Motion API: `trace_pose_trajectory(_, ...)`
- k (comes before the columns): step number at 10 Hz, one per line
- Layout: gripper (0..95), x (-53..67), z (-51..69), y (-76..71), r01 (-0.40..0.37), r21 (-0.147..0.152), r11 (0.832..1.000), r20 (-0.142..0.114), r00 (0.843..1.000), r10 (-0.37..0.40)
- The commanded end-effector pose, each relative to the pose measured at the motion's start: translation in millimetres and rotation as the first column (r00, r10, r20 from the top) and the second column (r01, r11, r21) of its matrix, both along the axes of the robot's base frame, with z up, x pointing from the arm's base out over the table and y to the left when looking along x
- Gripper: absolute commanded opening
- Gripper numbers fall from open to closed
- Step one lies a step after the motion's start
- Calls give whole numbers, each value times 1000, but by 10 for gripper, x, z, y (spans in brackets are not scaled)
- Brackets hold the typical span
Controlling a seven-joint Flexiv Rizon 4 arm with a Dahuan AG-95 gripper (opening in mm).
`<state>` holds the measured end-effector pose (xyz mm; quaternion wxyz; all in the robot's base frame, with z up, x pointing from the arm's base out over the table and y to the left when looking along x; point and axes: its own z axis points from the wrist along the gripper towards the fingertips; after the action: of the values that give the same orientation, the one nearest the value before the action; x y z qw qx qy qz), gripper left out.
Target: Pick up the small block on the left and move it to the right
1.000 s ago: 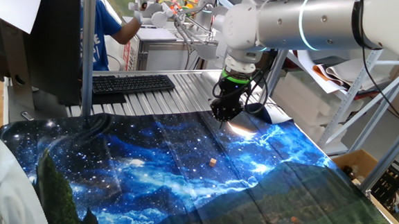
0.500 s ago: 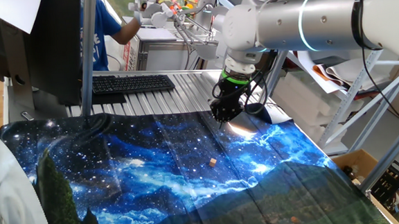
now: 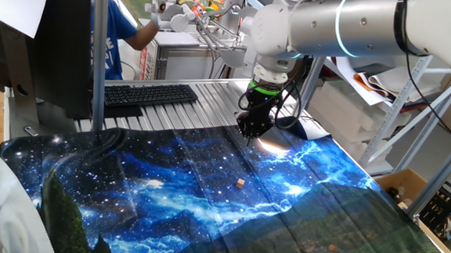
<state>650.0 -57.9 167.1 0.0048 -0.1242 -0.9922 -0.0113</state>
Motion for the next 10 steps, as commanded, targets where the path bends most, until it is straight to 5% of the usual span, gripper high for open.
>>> trace_pose_trajectory(1, 0, -4, 0, -5, 1, 2, 1000, 0, 1000, -1)
trace_pose_trajectory(10, 0, -4, 0, -5, 5, -9, 1000, -6, 1000, -5)
